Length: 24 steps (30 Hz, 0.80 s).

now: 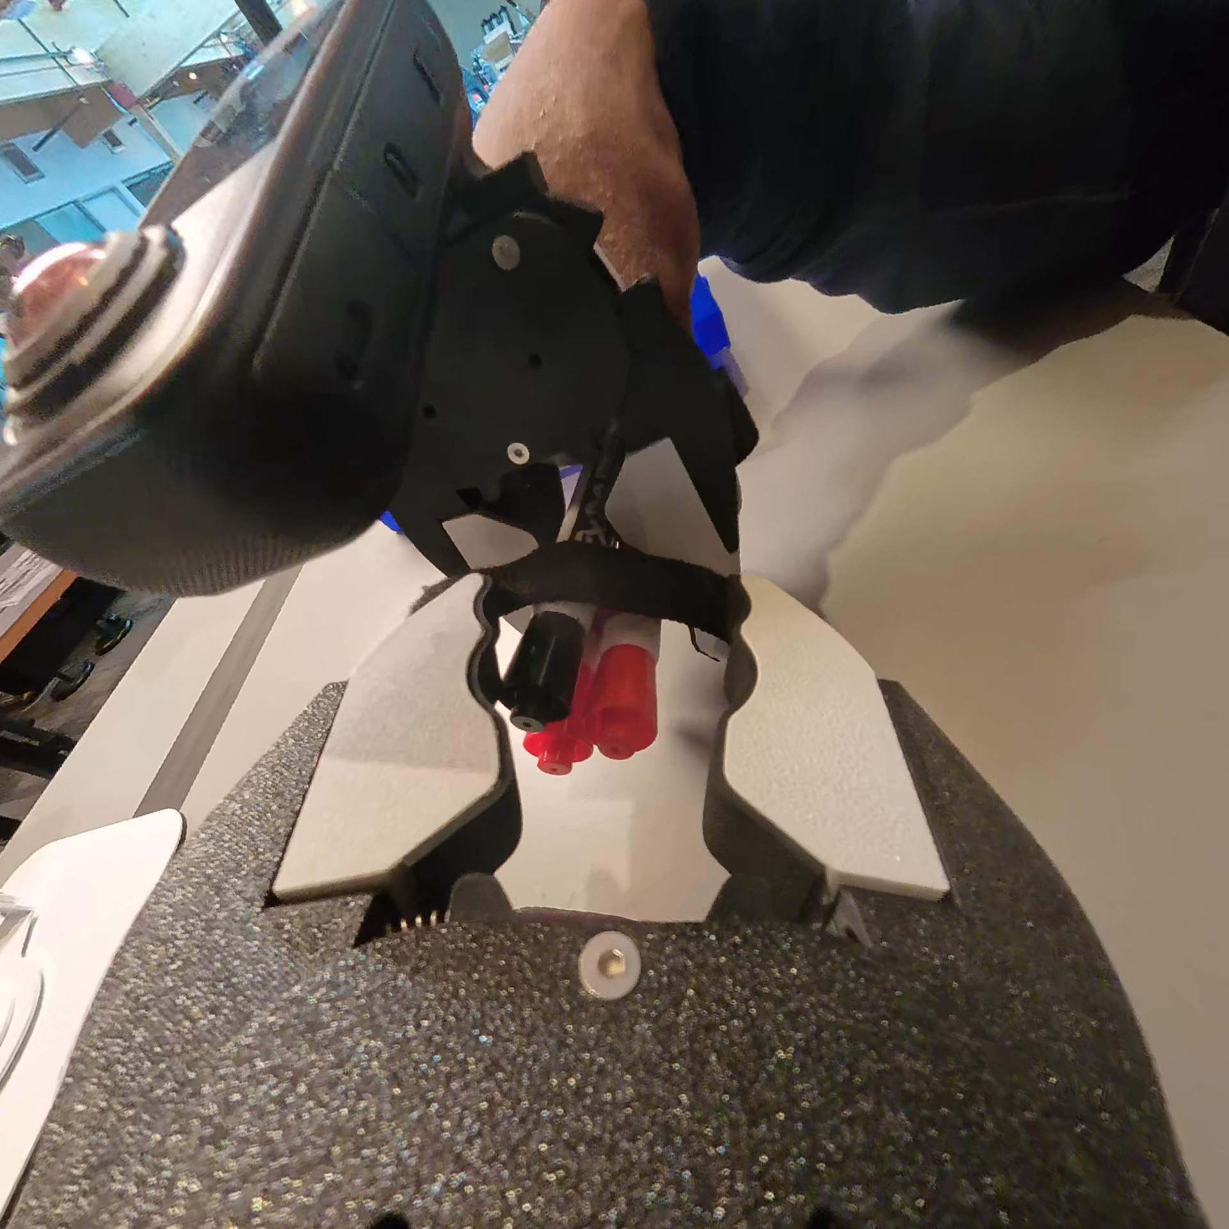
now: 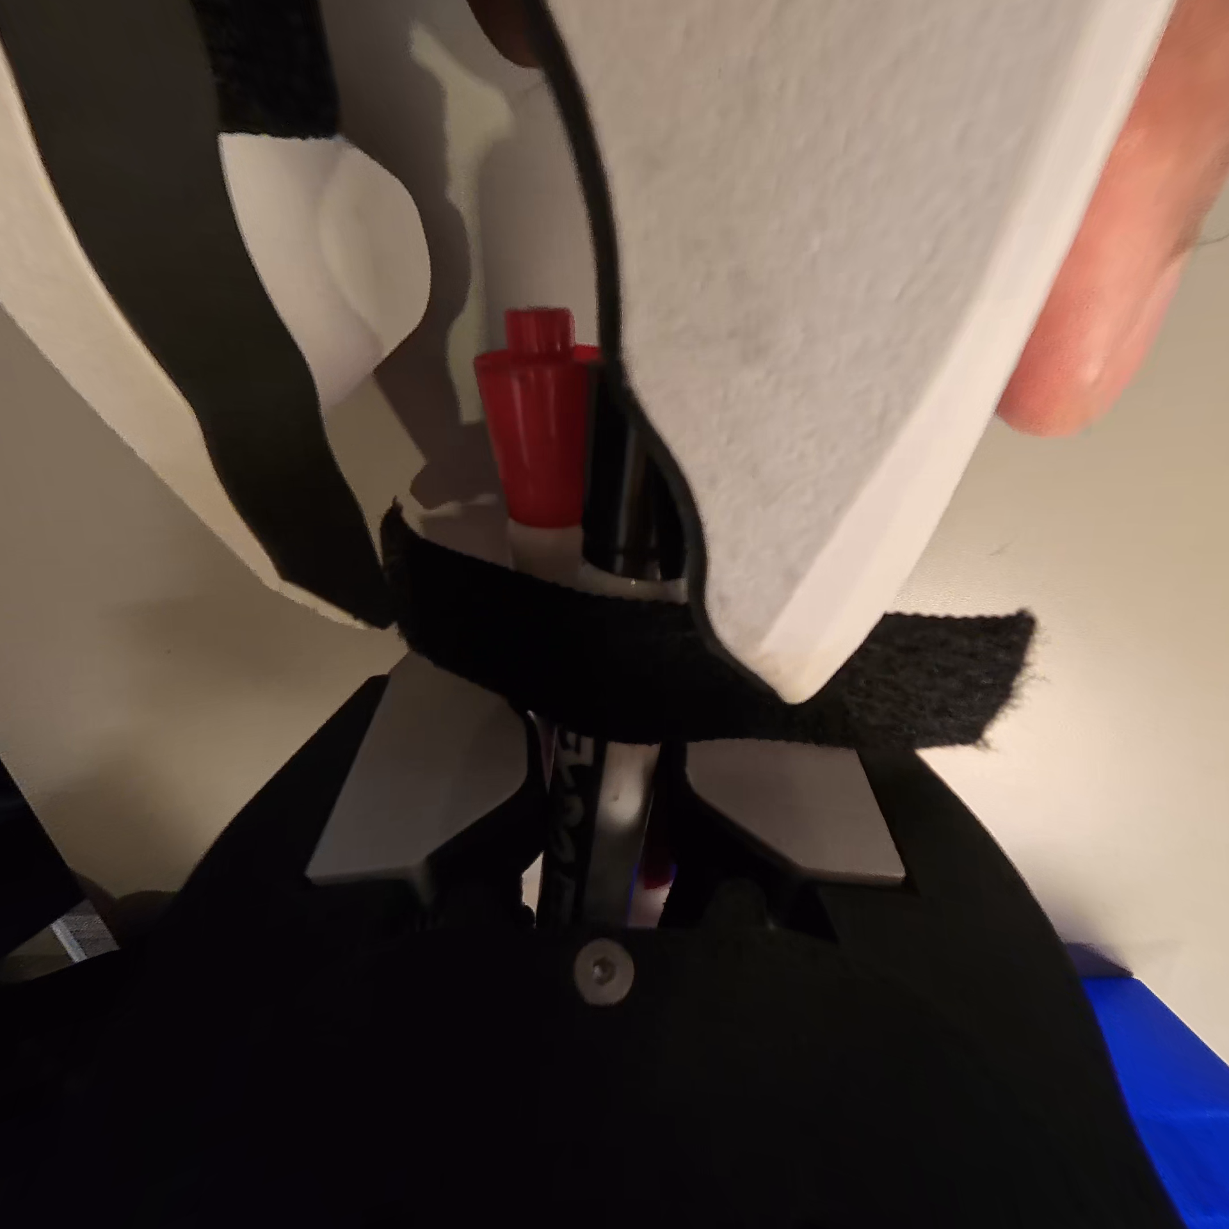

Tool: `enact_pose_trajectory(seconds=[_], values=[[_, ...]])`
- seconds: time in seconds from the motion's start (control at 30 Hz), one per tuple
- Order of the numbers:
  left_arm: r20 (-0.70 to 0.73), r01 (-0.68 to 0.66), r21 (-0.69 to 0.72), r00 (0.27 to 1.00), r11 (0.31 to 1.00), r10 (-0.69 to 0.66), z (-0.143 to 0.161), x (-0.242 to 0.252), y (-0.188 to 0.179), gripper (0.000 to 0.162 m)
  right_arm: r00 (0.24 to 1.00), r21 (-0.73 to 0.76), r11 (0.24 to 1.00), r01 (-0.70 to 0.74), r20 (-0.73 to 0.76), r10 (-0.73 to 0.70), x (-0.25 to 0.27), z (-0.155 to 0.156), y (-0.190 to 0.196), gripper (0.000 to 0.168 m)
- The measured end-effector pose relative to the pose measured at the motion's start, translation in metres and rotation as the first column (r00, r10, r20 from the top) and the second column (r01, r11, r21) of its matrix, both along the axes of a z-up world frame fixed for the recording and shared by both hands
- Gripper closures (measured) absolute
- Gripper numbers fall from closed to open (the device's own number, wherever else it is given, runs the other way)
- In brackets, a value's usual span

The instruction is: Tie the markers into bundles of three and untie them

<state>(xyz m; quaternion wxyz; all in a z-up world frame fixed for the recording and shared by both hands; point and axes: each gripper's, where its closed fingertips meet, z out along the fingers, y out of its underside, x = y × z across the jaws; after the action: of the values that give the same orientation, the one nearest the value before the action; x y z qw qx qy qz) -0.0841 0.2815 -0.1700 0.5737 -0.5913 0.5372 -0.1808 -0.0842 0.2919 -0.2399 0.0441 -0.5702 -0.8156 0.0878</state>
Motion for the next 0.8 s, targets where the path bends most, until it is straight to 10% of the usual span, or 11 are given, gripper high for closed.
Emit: enact_pose_trajectory(seconds=[0.8], values=[[0.045,-0.008,-0.04,0.999,0.999,0.01,0.0018,-0.0067,0.0016,0.089,1.0,-0.028,0.999,-0.016,-0.021,0.015,-0.0028,0.0021,-0.0047,0.128]])
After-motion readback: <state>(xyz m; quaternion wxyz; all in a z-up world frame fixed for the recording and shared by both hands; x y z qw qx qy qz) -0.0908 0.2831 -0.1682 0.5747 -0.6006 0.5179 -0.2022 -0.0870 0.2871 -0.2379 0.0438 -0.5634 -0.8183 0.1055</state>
